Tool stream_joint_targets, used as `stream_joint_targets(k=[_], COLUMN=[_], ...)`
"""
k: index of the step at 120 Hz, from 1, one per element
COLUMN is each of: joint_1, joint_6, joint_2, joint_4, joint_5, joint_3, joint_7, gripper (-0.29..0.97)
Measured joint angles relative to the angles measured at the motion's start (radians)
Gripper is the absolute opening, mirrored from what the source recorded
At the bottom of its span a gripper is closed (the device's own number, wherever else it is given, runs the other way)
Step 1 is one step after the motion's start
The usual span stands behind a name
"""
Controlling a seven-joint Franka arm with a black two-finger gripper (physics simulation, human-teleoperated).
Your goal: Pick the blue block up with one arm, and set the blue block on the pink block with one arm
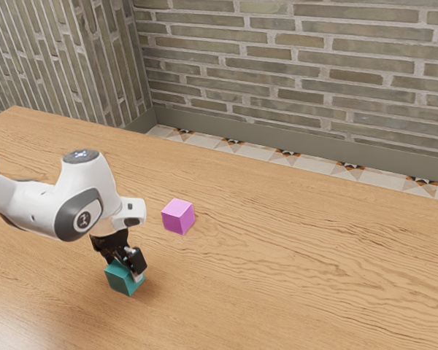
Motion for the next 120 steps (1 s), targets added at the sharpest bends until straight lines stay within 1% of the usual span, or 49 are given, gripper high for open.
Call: stream_joint_targets(k=[30,120], joint_1=[-0.002,0.008], joint_6=[0.009,0.015], joint_2=[0.027,0.035], joint_4=[0.001,0.008], joint_5=[-0.007,-0.009], joint_3=[0.003,0.011], joint_7=[0.001,0.003], gripper=[0.68,0.68])
